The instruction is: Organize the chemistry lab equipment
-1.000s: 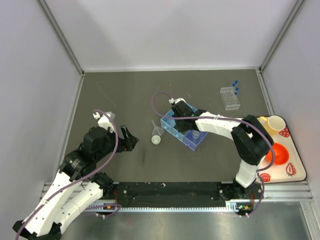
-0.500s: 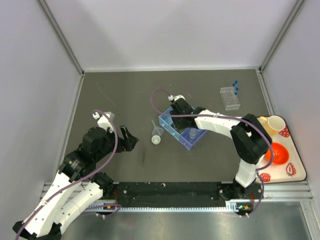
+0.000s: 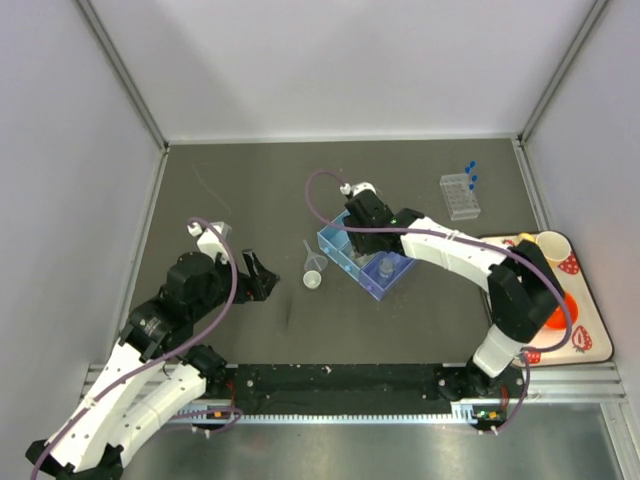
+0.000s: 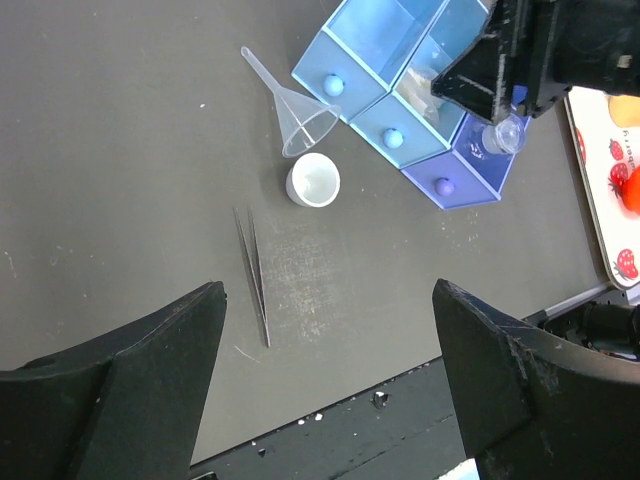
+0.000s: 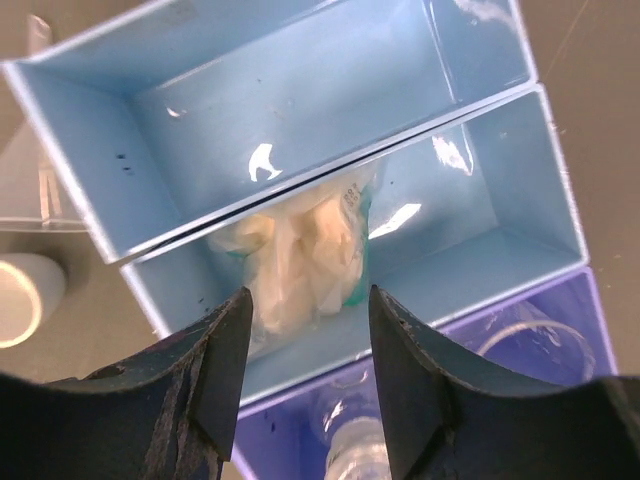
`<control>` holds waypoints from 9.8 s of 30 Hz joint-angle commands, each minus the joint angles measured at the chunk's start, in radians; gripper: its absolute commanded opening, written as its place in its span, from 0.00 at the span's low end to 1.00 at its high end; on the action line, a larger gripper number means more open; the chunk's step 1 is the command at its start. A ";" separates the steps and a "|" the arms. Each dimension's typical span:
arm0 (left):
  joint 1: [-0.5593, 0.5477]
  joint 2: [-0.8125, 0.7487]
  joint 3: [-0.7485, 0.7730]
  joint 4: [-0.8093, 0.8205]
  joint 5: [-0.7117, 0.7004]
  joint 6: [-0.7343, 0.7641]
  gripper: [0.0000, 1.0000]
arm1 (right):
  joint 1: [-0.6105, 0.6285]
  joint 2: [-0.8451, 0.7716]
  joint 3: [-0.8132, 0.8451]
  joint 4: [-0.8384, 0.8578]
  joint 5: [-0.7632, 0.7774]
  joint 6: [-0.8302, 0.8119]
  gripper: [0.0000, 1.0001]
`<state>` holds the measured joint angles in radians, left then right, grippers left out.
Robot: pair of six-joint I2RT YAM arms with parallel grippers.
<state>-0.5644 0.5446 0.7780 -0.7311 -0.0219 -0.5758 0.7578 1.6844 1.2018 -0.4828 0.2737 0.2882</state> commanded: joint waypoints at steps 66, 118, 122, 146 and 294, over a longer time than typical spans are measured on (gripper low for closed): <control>0.001 -0.071 0.032 -0.036 -0.004 0.033 0.90 | 0.241 0.296 0.220 0.029 0.010 0.149 0.40; 0.001 -0.028 -0.029 0.045 0.045 -0.009 0.89 | -0.172 -0.220 0.044 -0.119 -0.011 0.141 0.00; 0.001 -0.029 -0.033 0.045 0.039 -0.001 0.89 | -0.201 -0.152 0.091 -0.115 -0.022 0.126 0.00; 0.001 -0.028 -0.043 0.056 0.063 0.002 0.89 | -0.239 0.146 0.205 -0.085 -0.044 0.109 0.00; 0.001 -0.181 -0.002 -0.073 0.073 0.013 0.90 | 0.242 0.379 0.470 -0.161 0.088 0.319 0.00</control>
<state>-0.5644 0.3473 0.7406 -0.8417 0.0380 -0.5728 0.9852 2.1345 1.6802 -0.6571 0.3496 0.6468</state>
